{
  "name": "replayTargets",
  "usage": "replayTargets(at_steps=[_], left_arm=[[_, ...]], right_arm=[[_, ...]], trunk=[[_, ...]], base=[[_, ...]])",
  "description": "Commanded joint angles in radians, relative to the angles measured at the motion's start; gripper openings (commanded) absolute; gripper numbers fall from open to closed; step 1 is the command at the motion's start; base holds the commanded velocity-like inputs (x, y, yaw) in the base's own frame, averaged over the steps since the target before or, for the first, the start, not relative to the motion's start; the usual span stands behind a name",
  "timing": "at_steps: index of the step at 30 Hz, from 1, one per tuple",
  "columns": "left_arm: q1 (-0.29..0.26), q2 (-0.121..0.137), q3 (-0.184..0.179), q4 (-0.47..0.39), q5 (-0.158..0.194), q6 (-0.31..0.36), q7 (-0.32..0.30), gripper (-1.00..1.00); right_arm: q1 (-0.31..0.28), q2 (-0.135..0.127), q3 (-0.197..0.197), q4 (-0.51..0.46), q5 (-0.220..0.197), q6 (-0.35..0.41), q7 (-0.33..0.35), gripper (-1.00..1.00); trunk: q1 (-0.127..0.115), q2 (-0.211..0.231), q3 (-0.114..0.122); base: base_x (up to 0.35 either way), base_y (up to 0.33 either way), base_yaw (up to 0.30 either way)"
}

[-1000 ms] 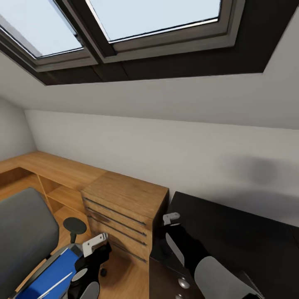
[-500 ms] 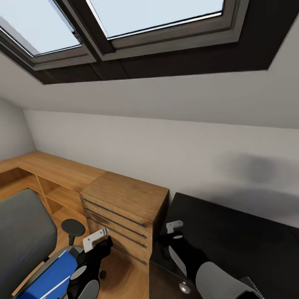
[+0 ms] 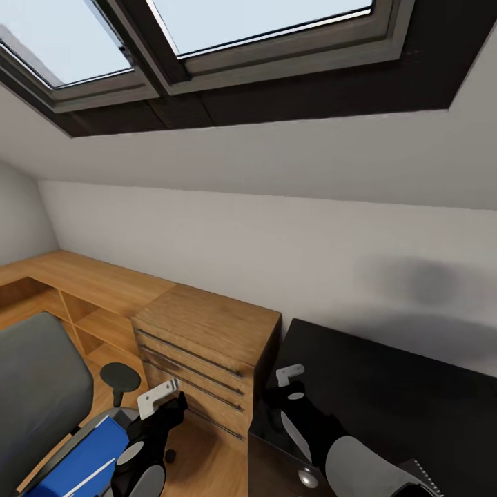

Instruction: In the bedroom, organize the workspace by keeping the computer under the desk, ensuring the monitor is on the desk, placing the keyboard on the desk next to the monitor, placing the mouse on the desk next to the keyboard, moving the folder from the swivel chair onto the desk next to the mouse, stacking the notebook on top of the folder with the pen on top of the notebook, and positioning the swivel chair next to the desk.

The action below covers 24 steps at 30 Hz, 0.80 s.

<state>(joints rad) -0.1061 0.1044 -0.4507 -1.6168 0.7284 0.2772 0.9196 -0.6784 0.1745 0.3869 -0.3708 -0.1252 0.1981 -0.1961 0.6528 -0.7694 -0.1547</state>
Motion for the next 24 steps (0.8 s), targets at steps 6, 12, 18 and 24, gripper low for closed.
replayTargets(at_steps=[6,12,18,24], left_arm=[[-0.001,0.001,-0.002,-0.002,0.003,0.005,0.007,1.0],[-0.001,0.001,-0.002,-0.001,0.003,0.005,0.007,1.0],[-0.001,0.001,-0.002,-0.002,0.003,0.005,0.007,1.0],[-0.001,0.001,-0.002,0.0,0.003,0.005,0.007,1.0]], right_arm=[[-0.001,0.0,0.006,-0.002,-0.02,0.042,-0.01,1.0],[-0.001,0.0,0.004,-0.002,-0.022,0.072,-0.01,1.0],[-0.001,0.0,0.005,-0.002,-0.022,0.076,-0.007,1.0],[-0.001,0.0,0.007,-0.002,-0.023,0.075,-0.002,1.0]], trunk=[[0.023,-0.044,-0.021],[0.046,-0.086,-0.039],[0.069,-0.128,-0.058],[0.092,-0.17,-0.077]], base=[[0.0,0.0,0.0],[0.0,0.0,0.0],[0.0,0.0,0.0],[0.0,0.0,0.0]])
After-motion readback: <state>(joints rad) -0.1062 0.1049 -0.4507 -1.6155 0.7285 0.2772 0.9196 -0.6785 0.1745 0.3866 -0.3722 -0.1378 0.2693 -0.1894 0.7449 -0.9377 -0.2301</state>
